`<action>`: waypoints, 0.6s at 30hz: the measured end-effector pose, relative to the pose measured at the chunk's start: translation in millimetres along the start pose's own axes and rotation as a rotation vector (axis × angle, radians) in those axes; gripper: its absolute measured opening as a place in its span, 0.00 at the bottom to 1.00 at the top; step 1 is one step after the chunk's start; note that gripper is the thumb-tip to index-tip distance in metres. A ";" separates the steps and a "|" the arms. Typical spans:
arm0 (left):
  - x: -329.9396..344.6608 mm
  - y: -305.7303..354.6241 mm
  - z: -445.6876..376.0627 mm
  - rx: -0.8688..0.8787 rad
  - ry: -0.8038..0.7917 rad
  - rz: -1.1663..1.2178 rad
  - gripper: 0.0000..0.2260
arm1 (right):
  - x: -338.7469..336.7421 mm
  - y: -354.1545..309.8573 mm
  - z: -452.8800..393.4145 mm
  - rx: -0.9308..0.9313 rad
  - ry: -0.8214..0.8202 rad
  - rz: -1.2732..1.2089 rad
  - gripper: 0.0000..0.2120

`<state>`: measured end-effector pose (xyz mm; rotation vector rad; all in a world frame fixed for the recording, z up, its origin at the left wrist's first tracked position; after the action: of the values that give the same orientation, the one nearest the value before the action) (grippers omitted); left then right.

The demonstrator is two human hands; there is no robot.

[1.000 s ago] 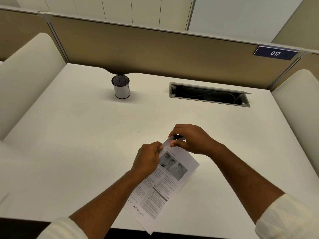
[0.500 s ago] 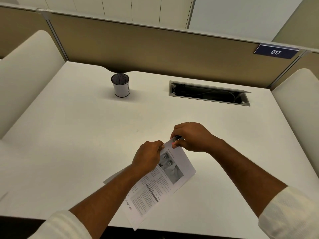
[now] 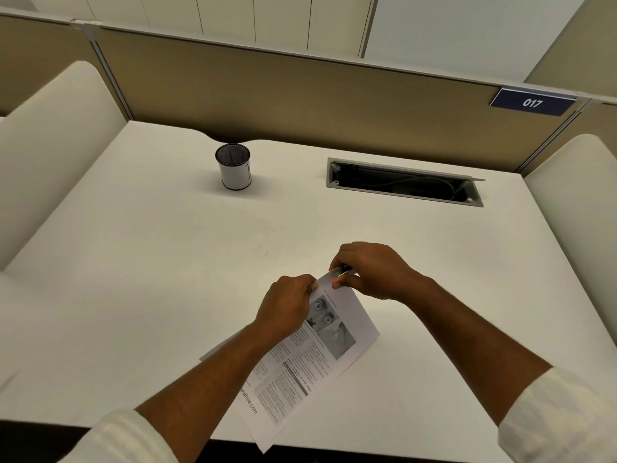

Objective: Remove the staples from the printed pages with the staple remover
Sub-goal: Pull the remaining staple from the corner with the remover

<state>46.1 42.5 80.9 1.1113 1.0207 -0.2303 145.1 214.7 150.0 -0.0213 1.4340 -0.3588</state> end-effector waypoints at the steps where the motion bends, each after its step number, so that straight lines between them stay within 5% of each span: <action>1: -0.5 -1.3 -0.2 -0.008 0.001 0.005 0.12 | 1.0 0.9 1.0 0.004 -0.026 -0.017 0.18; 18: 21.3 -31.2 3.1 -0.392 -0.011 0.286 0.14 | 31.0 3.0 -0.4 0.261 0.099 -0.487 0.17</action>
<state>40.4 32.0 44.9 0.8807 0.8390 0.1878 148.2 209.7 119.4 -0.1440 1.4606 -0.9568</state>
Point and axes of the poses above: each hand's wrist, its own z-axis away from the middle knuckle, its own x-axis out of the palm, y = z × x, the point moved 1 cm from there along -z, towards the middle knuckle, and after that the axes turned 1 degree about y, right-handed, at the moved point
